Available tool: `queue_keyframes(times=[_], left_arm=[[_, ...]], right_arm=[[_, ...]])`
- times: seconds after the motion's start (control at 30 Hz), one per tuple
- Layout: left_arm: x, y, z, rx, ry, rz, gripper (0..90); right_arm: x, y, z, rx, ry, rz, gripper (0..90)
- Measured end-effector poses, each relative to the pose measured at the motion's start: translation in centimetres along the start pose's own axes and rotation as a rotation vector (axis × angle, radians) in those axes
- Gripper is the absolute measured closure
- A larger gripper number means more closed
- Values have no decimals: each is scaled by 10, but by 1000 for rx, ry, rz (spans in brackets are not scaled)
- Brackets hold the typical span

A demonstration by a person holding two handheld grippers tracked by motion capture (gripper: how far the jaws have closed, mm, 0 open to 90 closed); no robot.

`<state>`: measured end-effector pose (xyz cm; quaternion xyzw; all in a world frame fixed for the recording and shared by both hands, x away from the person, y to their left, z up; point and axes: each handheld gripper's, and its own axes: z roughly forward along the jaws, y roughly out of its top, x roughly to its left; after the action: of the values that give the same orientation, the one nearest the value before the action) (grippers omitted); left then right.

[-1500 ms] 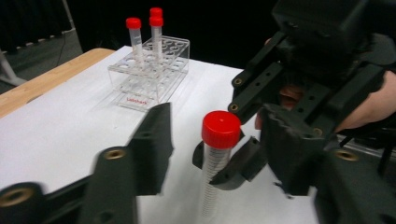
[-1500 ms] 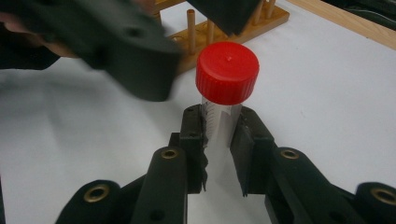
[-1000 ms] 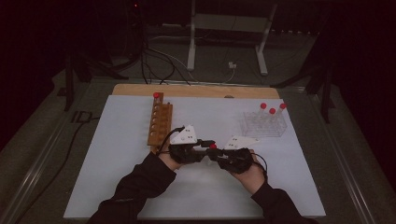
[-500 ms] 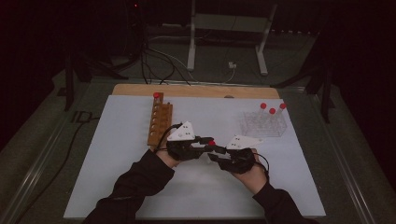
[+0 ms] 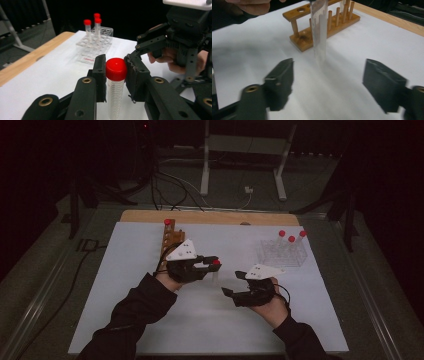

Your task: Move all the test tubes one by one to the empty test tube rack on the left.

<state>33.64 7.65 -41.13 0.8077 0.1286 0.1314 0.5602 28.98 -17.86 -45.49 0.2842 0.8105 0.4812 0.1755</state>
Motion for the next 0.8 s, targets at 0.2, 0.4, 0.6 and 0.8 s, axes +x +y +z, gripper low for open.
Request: queue_keyframes(times=[0.2,0.4,0.6,0.8], left_arm=[[13,4,-14,-15,44,-22,722],[29,5,-26,-16,101,-45,722],[44,8,-37,-24,160,-57,722],[57,9,-47,-35,218,-72,722]], right_arm=[[-3,1,1,-11,-9,47,30],[-4,0,-1,-29,-12,60,0],[-5,0,-2,-43,13,51,0],[-6,0,-4,-57,11,47,0]])
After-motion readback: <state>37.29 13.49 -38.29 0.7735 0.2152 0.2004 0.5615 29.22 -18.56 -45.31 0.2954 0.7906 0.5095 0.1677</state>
